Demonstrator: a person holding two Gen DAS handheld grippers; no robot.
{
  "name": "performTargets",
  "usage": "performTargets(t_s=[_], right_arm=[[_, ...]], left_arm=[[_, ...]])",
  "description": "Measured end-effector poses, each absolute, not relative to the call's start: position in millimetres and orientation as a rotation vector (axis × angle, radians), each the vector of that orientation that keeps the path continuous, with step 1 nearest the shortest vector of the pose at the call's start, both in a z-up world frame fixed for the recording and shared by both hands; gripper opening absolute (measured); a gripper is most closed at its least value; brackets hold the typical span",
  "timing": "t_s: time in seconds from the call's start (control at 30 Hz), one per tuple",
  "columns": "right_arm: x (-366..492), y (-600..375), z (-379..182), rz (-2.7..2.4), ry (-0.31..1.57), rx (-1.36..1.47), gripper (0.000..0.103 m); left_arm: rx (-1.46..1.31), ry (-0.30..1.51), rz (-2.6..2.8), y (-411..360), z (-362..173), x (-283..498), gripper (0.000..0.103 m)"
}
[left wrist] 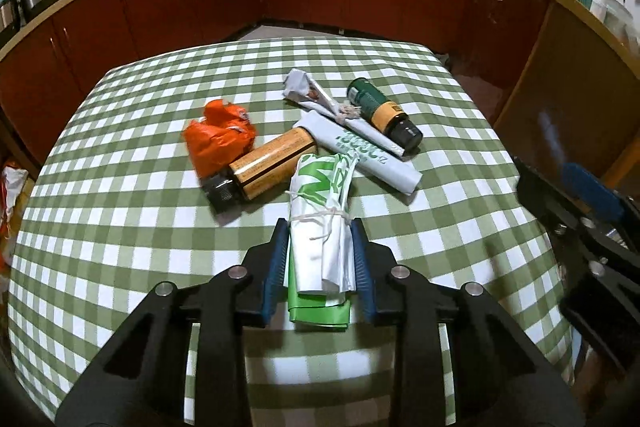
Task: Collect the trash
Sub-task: 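Grasp the white-green rolled bag with the left tool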
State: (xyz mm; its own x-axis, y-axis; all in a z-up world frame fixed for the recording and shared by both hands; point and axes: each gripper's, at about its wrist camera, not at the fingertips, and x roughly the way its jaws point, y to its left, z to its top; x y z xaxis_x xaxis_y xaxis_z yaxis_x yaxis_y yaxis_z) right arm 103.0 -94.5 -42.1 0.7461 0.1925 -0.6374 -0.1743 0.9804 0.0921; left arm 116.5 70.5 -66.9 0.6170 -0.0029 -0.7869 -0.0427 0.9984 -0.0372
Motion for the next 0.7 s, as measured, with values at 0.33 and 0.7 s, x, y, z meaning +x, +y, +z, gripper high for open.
performTargets(t_s=[0.33,0.7], right_arm=[[118.2,-47.1,-48.5,0.278,0.731,-0.045,0.062],[133.0,-11.4,-56.4,0.353,0.802,-0.106,0.049]], left_arm=[[-0.089,0.892,0.059,115.3,-52.9,96.2,0.030],[-0.110,0.892,0.163,179.0,-51.2,86.7,0.030]])
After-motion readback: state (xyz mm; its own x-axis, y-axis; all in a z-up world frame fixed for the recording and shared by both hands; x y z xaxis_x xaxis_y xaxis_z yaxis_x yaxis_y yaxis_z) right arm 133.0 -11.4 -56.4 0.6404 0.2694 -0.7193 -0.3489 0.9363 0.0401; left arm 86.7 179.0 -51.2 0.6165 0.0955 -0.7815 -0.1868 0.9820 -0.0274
